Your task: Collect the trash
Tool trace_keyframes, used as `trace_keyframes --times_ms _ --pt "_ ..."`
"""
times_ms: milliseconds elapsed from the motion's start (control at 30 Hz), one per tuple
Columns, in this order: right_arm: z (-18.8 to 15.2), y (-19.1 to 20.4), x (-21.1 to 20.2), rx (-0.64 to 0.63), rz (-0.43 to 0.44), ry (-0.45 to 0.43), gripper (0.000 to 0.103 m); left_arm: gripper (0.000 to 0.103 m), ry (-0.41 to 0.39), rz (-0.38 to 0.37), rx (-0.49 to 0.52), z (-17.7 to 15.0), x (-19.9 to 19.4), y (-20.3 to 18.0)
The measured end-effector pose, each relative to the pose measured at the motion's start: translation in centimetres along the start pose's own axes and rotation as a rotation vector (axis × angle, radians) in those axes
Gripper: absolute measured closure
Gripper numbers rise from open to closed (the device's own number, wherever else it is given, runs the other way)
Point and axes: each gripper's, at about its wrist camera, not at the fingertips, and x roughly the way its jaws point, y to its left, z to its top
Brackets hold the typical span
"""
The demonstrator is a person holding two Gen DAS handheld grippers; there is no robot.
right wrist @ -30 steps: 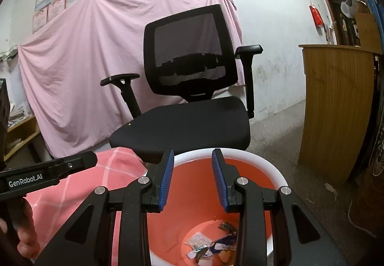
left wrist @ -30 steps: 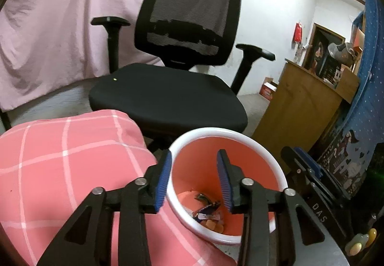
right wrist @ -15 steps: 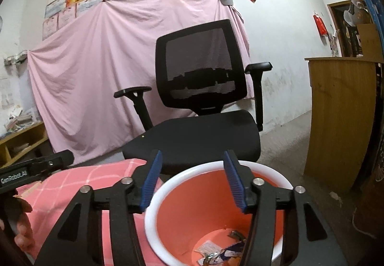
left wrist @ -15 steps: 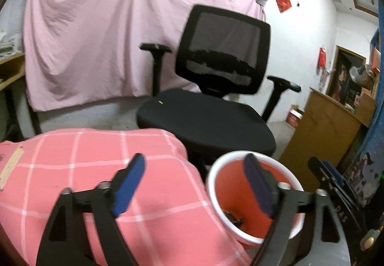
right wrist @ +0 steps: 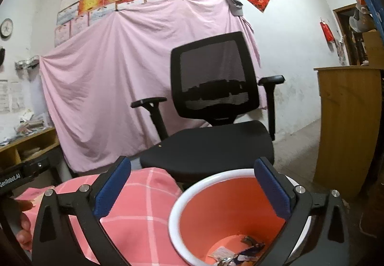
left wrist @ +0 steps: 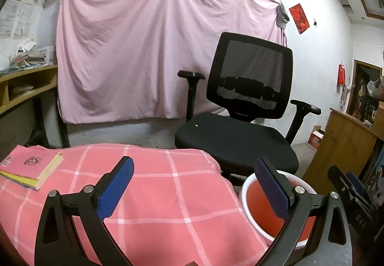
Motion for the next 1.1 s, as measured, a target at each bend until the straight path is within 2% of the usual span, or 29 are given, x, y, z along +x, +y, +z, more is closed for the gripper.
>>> trace_keyframes --times_ms 500,1100 --pt "-0.8 6.4 -4.0 -0.098 0.120 -0.034 0.000 0.004 -0.072 0.099 -0.025 -2.2 -7.2 4.7" --pt "-2.5 10.6 -9.8 -0.147 0.178 -0.037 0.000 0.004 -0.095 0.191 -0.031 -6.5 -15.5 7.8"
